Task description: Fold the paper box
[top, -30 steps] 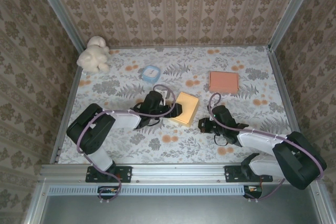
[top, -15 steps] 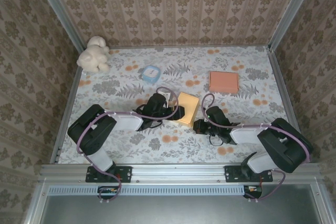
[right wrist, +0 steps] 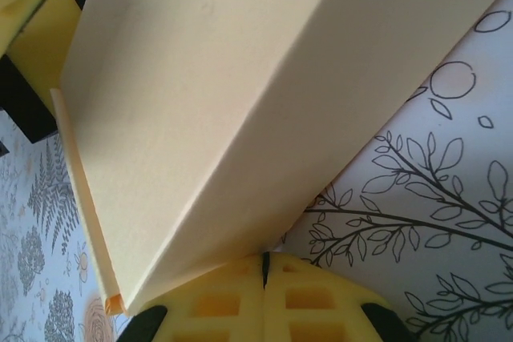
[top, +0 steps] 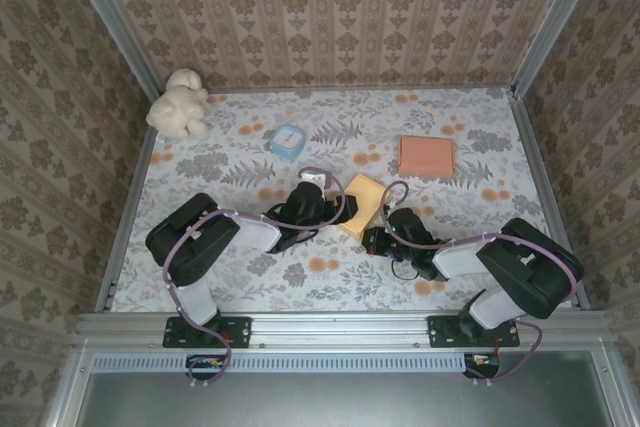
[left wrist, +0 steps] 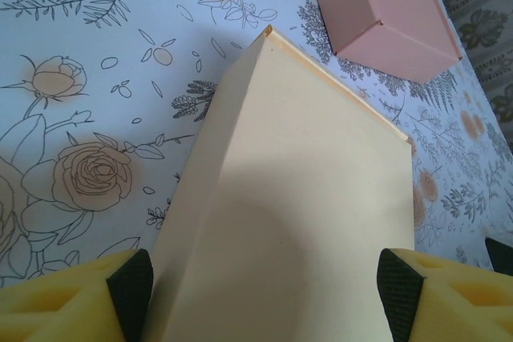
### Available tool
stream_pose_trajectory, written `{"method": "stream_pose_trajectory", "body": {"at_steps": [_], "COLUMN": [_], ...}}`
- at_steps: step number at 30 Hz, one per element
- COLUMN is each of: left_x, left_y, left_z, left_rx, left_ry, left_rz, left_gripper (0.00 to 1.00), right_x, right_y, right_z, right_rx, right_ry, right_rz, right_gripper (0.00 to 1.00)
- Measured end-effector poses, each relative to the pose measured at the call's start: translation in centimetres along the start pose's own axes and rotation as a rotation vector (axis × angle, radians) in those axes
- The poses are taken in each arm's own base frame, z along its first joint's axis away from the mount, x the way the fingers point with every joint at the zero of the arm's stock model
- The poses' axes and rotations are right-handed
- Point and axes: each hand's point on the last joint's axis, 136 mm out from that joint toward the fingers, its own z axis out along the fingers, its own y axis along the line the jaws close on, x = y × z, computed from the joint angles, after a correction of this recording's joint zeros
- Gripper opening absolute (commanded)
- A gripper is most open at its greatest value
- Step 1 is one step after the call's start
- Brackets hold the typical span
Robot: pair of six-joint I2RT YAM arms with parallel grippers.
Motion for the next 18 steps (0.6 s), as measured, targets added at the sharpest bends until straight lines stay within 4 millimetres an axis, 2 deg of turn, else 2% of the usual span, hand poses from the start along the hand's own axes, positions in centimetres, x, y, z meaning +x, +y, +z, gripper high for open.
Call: {"method": "stream_pose_trajectory", "body": {"at_steps": [4, 12, 18], "left_x": [-0.1, -0.6, -0.4], "left_y": [-0.3, -2.2, -2.0], "left_z": [-0.1, -1.3, -1.1], "left_rx": [-0.007, 0.011, 0.007], "left_ry": [-0.019, -0.044, -0.036], "left_rz": [0.006, 0.024, 0.022], "left_gripper": [0.76, 0.77, 0.77], "right_x": [-0.2, 0.2, 0.3], "right_y": [-0.3, -0.9, -1.0], "right_z": [-0.2, -0.8, -1.0], "right_rx": [0.038, 0.104, 0.111], "right_ry": [-0.035, -0.050, -0.051], "right_rz": [0.020, 0.026, 0.021], "right_gripper": [0.00, 0.00, 0.00]}}
